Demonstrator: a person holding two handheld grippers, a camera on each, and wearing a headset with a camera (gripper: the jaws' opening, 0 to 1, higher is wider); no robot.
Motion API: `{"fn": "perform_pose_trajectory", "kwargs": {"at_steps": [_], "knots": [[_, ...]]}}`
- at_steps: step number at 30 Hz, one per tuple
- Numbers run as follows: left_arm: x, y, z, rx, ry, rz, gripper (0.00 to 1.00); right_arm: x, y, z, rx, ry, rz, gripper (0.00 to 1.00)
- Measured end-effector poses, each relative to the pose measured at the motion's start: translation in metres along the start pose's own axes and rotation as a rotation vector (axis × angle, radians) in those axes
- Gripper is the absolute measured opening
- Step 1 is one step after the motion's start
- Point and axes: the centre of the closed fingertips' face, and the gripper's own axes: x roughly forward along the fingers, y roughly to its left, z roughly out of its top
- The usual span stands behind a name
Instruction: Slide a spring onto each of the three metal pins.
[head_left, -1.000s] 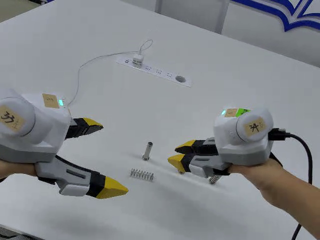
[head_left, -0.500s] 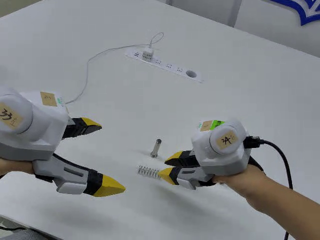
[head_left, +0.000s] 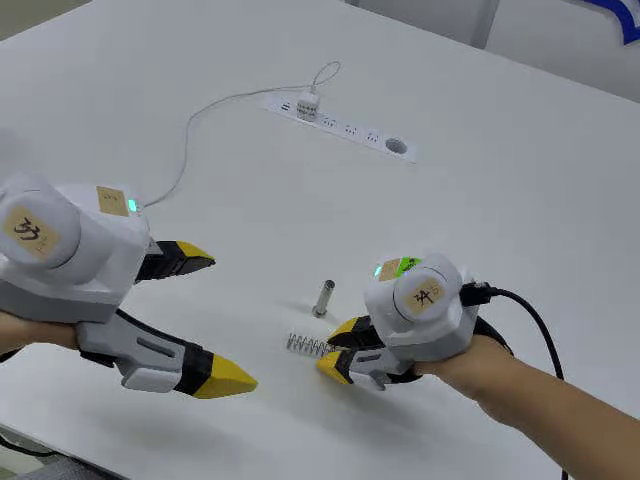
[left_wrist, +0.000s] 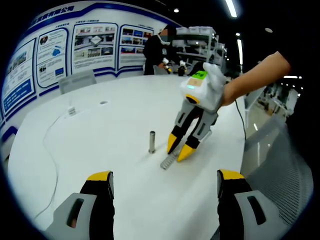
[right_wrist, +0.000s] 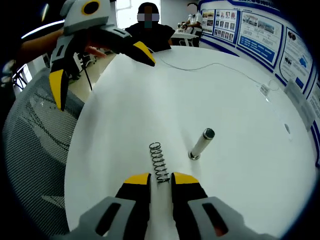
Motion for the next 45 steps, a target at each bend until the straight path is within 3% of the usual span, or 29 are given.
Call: {"fn": "perform_pose_trajectory", "kwargs": {"at_steps": [4,11,26,30,35,40,45], "knots": [[0.0,-0.001,0.0,-0.001,0.002,-0.001,0.87,-0.001,0.001,-0.001,-0.016,-0.023,0.003,0.16],[0.0,-0.003,-0.001,0.001,0.01,-0.006,0.86,-0.001,0.002,0.0,0.055,-0.07,-0.006,0.12],[0.003,-0.014,0.006,0.029,0.008,-0.06,0.82,0.0,0.007,0.001,0.018,-0.017,-0.022,0.1],[0.005,-0.023,0.007,0.025,-0.005,-0.095,0.78,-0.012,0.015,0.007,-0.015,-0.028,0.007,0.1],[0.009,-0.029,0.006,0.045,0.005,-0.111,0.76,-0.037,0.014,0.02,-0.048,-0.058,-0.008,0.1],[0.013,-0.039,0.018,0.059,-0.026,-0.143,0.69,-0.064,0.015,0.032,-0.125,-0.073,-0.023,0.1],[0.016,-0.048,0.034,0.105,-0.061,-0.157,0.64,-0.085,0.031,0.04,-0.186,-0.101,0.006,0.1]]}}
